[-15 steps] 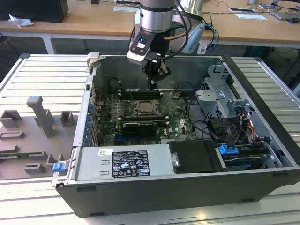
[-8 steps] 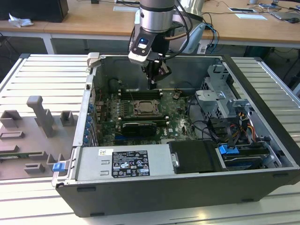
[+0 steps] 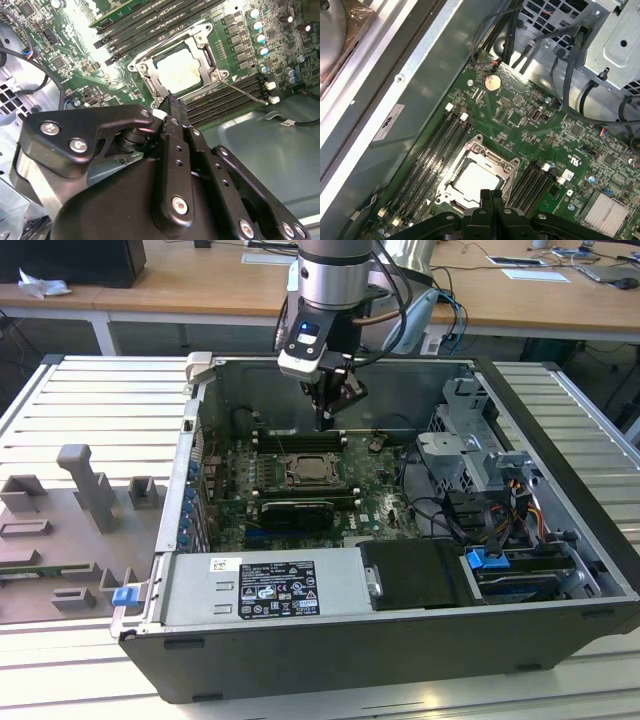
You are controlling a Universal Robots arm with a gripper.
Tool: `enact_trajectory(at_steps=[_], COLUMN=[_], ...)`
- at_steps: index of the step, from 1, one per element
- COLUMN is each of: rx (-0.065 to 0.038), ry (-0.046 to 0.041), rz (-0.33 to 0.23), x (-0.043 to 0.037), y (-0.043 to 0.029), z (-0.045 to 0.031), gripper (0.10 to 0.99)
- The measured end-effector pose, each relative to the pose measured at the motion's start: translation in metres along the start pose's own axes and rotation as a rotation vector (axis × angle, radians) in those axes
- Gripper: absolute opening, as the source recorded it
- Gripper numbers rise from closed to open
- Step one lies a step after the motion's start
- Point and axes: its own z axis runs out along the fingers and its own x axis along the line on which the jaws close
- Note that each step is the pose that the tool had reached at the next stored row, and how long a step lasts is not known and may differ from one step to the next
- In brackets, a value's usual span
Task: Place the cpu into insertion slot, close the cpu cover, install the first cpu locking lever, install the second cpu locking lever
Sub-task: 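Install the first cpu locking lever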
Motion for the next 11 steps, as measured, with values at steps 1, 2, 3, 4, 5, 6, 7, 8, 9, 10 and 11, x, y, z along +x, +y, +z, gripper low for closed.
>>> enact_trajectory(at_steps=[1,2,3,4,5,6,7,8,9,10,11], rx=[0.0,-0.001,-0.001,-0.001,-0.001,-0.002,-0.002,-0.002,-0.002,-0.003,-0.003], ry=[0.0001,0.0003,0.0003,0.0004,0.0005,0.0005,0.0006,0.0008,0.0008,0.0009,0.001], rz=[-0.013,-0.021,-0.026,-0.034,-0.039,-0.044,-0.053,-0.064,-0.069,-0.074,-0.082], x=[0.0,0.0,0.0,0.0,0.0,0.0,0.0,0.0,0.0,0.0,0.0], y=[0.0,0.0,0.0,0.0,0.0,0.0,0.0,0.0,0.0,0.0,0.0], z=[0.0,0.0,0.0,0.0,0.0,0.0,0.0,0.0,0.0,0.0,0.0], gripper=[0.106,0.106,0.106,0.106,0.106,0.106,0.106,0.106,0.106,0.106,0.106])
